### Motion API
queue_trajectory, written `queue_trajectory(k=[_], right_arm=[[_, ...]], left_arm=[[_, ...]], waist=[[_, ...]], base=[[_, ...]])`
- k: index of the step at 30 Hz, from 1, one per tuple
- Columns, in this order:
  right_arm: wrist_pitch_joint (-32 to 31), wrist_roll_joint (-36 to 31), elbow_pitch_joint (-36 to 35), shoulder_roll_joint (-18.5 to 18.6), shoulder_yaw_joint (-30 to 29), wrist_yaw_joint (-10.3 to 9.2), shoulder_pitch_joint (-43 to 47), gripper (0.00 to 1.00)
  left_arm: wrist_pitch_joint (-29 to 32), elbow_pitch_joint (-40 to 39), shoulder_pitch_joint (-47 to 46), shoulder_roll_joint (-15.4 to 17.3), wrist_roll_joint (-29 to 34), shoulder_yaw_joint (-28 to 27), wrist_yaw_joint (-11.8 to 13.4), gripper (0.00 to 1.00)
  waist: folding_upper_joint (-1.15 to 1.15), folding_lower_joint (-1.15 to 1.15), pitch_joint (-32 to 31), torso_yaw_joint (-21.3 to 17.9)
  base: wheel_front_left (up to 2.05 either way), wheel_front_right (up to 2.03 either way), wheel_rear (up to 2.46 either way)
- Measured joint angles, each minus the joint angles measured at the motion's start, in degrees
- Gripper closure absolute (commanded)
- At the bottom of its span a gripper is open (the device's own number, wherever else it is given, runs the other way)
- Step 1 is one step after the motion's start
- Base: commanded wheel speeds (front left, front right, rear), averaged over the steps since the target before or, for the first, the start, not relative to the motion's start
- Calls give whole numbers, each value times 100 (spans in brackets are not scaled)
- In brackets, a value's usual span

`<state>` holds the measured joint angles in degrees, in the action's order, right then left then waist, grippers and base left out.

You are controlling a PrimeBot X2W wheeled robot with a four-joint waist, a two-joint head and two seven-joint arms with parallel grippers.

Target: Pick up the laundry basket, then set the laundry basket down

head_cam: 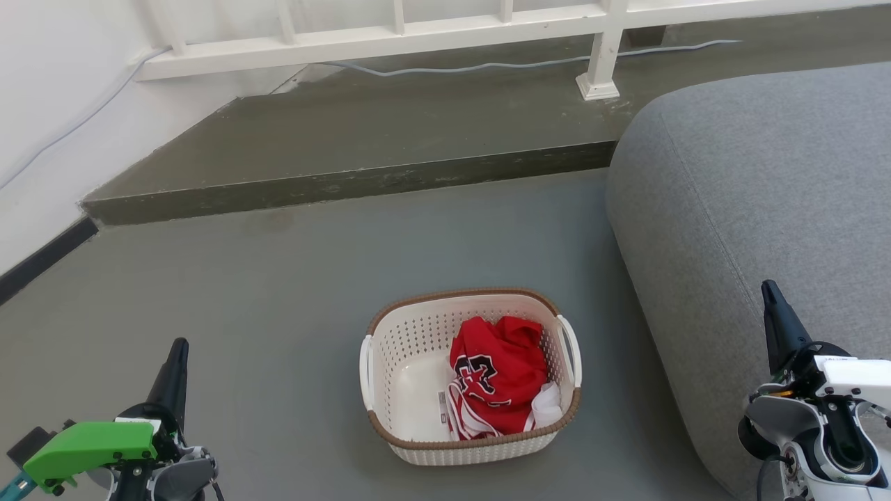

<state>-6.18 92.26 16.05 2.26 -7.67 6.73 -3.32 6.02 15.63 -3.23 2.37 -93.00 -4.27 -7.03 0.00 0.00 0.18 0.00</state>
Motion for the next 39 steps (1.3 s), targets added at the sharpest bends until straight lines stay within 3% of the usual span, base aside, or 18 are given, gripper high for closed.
queue_trajectory(k=[5, 6, 29, 39], right_arm=[[0, 0, 80, -30, 7, -23, 55, 100], [0, 0, 140, -57, 11, -25, 119, 0], [194, -310, 116, -20, 69, -25, 216, 0], [434, -903, 78, 171, 248, -25, 141, 0]], left_arm=[[-1, 90, 42, -20, 0, 18, 5, 100], [-1, 147, 94, -46, 0, 27, 5, 0], [-227, 70, 133, -99, 187, 261, 5, 0], [-516, 23, -4, 54, 848, 501, 5, 0]], waist=[[0, 0, 0, 0], [0, 0, 0, 0], [0, 0, 5, 6], [0, 0, 5, 6]], base=[[0, 0, 0], [0, 0, 0], [0, 0, 0], [0, 0, 0]])
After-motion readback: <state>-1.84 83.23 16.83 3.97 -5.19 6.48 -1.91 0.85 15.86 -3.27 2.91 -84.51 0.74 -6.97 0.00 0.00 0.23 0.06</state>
